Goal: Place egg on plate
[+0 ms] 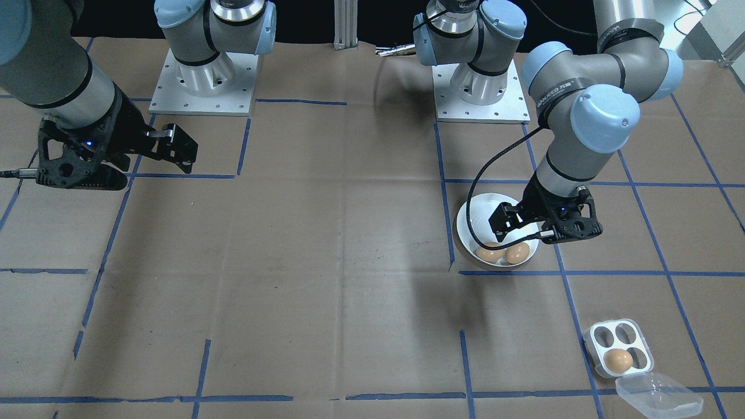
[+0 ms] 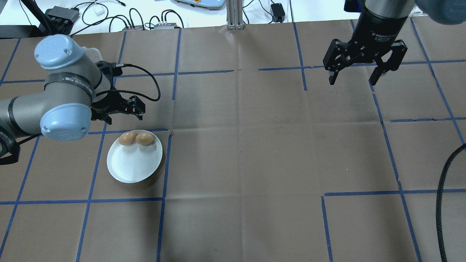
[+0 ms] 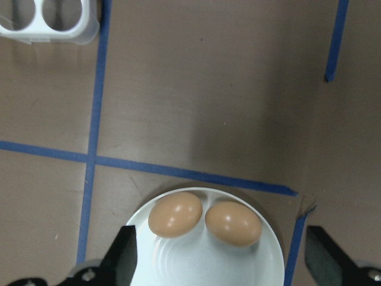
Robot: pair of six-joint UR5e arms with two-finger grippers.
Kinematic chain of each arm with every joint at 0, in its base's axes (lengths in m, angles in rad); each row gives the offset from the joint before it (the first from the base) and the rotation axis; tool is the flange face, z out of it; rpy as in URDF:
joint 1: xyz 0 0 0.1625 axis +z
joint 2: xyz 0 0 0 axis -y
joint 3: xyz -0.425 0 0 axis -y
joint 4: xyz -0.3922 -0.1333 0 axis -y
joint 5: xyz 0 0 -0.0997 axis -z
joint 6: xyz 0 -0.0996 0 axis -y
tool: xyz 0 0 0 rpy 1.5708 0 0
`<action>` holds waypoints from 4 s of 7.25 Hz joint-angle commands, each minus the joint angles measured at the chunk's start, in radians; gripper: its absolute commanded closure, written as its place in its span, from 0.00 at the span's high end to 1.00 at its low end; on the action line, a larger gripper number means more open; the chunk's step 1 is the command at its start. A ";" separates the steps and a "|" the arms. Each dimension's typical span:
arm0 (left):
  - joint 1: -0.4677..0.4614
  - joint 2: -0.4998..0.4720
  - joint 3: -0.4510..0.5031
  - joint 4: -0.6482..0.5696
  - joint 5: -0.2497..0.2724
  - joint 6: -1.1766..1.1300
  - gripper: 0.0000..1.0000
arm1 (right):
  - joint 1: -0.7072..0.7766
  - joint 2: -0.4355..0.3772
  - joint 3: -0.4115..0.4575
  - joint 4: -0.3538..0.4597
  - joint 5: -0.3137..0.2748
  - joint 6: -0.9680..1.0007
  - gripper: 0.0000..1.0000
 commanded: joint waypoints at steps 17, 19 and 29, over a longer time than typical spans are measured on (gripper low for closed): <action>0.167 -0.569 0.552 -0.094 -0.011 0.297 0.71 | 0.000 0.000 0.000 0.000 0.001 0.000 1.00; 0.166 -0.569 0.552 -0.100 -0.011 0.297 0.59 | 0.000 0.000 0.000 0.000 0.001 0.000 1.00; 0.153 -0.146 0.228 -0.324 -0.010 0.211 0.19 | 0.000 0.000 0.000 0.000 -0.001 0.000 1.00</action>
